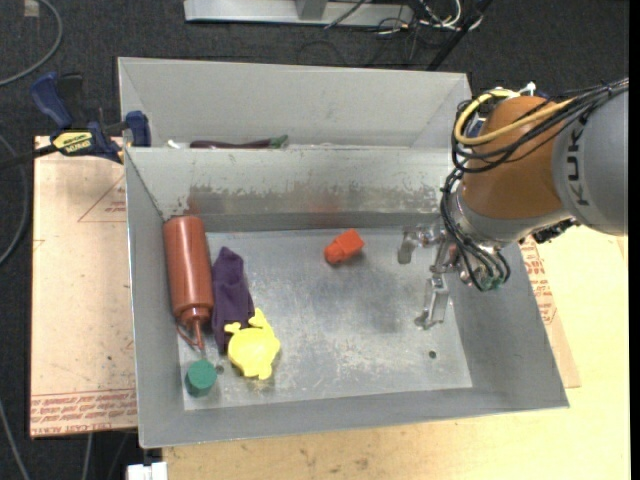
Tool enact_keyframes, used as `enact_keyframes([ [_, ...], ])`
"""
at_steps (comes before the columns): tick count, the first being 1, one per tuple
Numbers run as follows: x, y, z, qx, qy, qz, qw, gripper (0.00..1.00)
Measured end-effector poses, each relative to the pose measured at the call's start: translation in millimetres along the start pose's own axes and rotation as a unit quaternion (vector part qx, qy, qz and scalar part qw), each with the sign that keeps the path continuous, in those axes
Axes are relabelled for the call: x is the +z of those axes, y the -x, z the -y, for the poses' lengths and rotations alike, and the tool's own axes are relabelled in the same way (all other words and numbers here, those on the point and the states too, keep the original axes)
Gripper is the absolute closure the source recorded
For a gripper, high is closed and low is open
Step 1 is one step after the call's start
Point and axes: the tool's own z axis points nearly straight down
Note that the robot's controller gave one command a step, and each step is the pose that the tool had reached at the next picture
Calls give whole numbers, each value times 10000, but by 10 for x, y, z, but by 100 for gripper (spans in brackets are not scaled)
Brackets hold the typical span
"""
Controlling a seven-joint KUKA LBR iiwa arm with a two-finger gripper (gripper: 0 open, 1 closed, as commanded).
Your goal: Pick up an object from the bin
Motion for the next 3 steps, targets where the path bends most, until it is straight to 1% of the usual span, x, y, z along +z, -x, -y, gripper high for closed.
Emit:
enact_keyframes([
  [1, -47, 17, -2, -7, -4, 37, 10000, 0],
  [2, 163, 419, -411, -161, -14, 55, 9999, 0],
  [3, 94, 583, -573, -241, 36, 24, 9997, 0],
])
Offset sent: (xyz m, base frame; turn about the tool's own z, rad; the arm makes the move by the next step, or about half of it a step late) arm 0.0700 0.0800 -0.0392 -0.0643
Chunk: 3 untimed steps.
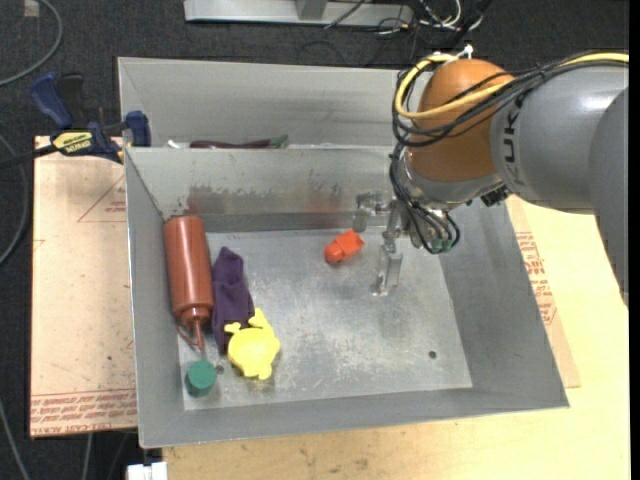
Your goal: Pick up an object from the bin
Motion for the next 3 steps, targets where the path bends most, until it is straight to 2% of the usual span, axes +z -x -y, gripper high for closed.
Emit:
enact_keyframes([
  [1, -93, -15, -7, 449, -68, 31, 9990, 0],
  [2, 60, 110, -365, 404, 3, 42, 9992, 0],
  [3, 536, 84, -121, -325, -73, 81, 9994, 100],
])
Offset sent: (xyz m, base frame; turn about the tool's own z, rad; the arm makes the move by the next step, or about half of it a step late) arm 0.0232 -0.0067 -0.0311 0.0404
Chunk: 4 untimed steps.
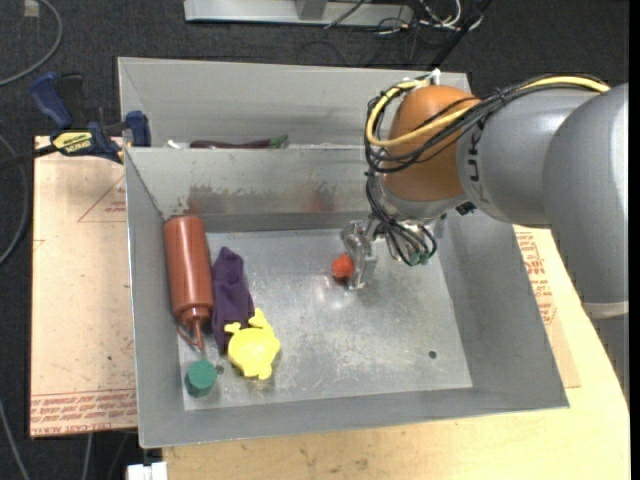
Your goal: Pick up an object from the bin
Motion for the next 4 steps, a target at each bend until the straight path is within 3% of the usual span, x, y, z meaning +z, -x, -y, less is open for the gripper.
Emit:
enact_keyframes([
  [1, 1, 0, 0, -2, 0, -1, 10000, 100],
  [2, -452, -98, 24, -131, 12, -56, 9999, 100],
  [3, -1079, -2, 91, -69, 6, -4, 10000, 100],
  [4, -1193, -481, 250, -317, 9, -6, 9995, 100],
])
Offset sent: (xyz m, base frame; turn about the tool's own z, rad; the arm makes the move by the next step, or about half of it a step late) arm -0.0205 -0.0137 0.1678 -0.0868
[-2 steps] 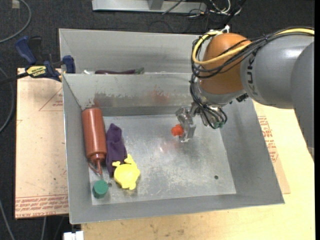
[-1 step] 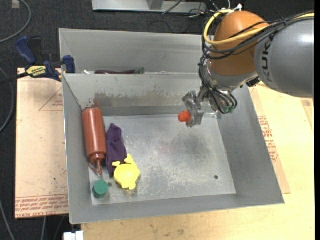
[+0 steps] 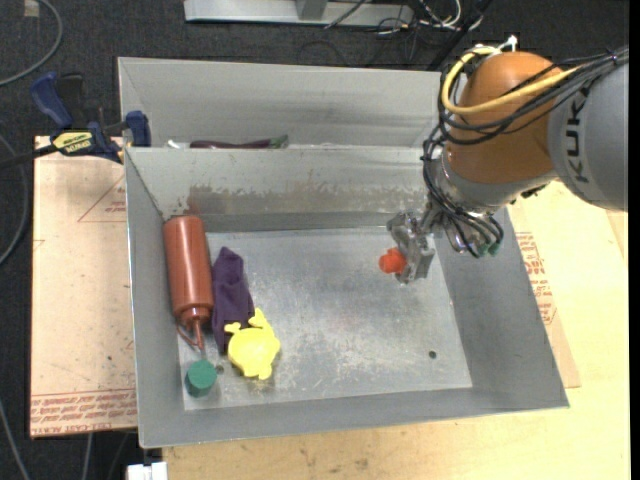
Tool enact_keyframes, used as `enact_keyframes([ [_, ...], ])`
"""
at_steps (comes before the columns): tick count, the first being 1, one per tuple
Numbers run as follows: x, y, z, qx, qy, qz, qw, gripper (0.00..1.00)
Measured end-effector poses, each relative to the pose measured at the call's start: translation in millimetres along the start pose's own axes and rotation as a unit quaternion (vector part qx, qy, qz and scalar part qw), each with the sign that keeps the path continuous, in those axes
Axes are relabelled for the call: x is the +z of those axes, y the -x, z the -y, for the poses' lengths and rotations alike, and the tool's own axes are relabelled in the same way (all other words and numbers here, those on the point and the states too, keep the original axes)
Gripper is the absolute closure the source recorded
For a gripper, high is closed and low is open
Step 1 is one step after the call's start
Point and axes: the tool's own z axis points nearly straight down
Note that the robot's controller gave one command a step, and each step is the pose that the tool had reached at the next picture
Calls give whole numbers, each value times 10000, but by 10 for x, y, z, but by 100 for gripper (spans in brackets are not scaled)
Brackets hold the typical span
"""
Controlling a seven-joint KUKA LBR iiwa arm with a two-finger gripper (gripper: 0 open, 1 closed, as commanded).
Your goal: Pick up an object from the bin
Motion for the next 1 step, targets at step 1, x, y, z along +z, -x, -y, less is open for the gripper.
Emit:
enact_keyframes([
  [1, -405, 18, -239, -132, -6, -53, 9999, 100],
])
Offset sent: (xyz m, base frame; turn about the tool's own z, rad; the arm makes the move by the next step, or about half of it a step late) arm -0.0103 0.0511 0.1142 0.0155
